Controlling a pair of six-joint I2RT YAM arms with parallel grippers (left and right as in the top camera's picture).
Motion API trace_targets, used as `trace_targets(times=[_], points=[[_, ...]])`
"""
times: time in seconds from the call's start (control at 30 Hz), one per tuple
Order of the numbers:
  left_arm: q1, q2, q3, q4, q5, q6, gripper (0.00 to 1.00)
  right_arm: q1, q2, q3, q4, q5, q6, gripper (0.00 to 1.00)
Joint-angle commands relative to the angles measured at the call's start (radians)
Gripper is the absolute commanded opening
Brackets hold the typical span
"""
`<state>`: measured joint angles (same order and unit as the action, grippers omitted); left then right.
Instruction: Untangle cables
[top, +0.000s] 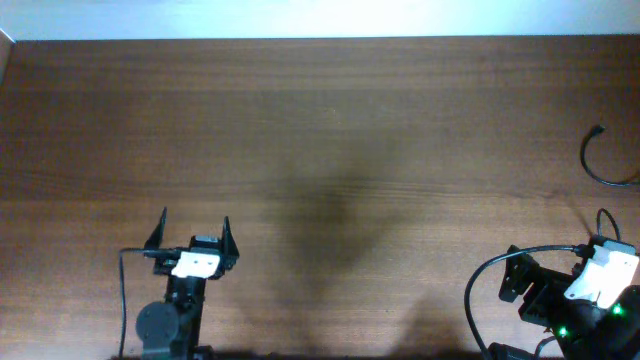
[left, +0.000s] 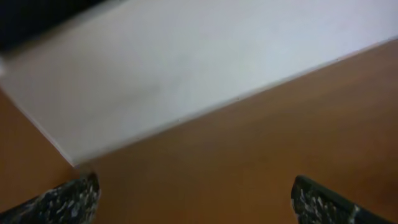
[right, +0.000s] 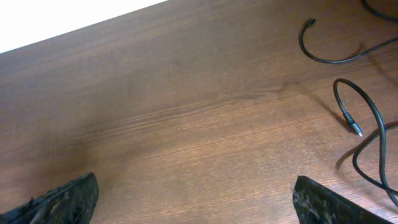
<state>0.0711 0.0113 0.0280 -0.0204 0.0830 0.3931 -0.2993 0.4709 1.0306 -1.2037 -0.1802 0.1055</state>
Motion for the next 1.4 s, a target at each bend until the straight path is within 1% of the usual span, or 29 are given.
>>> trace_targets(times=[0.0,0.07,0.13,0.2,0.23,0.3,0.37,0.4,1.1,1.2,1.27,1.33,1.37], points=[[-0.003,-0.006,-0.02,-0.063,-0.078,-0.128,0.99,0.006,-0.004,0.0,0.002,0.008,0.003,0.99],[-0.003,-0.006,-0.02,-0.064,-0.081,-0.174,0.99,0.006,-0.004,0.001,0.002,0.008,0.003,0.99],[-0.003,-0.006,-0.02,-0.064,-0.078,-0.296,0.99,0.006,-0.004,0.001,0.002,0.008,0.003,0.99],[-0.003,-0.006,-0.02,-0.064,-0.072,-0.459,0.99,0.006,-0.004,0.001,0.002,0.008,0.003,0.99],[-0.003,-0.006,-0.02,-0.064,-0.072,-0.468,0.99,0.006,-0.004,0.001,0.002,0.008,0.003,0.99],[-0.003,-0.006,-0.02,-0.064,-0.08,-0.447,0.99,0.006,-0.004,0.0,0.002,0.008,0.003,0.99],[-0.003,-0.006,-0.02,-0.064,-0.08,-0.367,0.99,0.006,-0.004,0.001,0.002,0.009,0.003,0.99],[-0.003,-0.006,-0.02,-0.064,-0.08,-0.362,0.99,0.006,-0.004,0.001,0.002,0.008,0.003,0.99],[-0.003,-0.005,-0.02,-0.063,-0.072,-0.362,0.99,0.006,-0.006,0.0,0.0,0.009,0.003,0.99],[-0.003,-0.005,-0.02,-0.063,-0.072,-0.362,0.99,0.012,-0.059,-0.001,-0.002,0.056,0.002,0.99],[-0.003,-0.005,-0.02,-0.063,-0.072,-0.362,0.99,0.051,-0.145,-0.041,0.043,0.083,0.003,0.99],[-0.003,-0.005,-0.02,-0.063,-0.072,-0.362,0.99,0.098,-0.223,-0.121,0.164,0.085,0.003,0.99],[-0.003,-0.005,-0.02,-0.063,-0.072,-0.362,0.99,0.125,-0.273,-0.184,0.265,0.085,0.003,0.99]])
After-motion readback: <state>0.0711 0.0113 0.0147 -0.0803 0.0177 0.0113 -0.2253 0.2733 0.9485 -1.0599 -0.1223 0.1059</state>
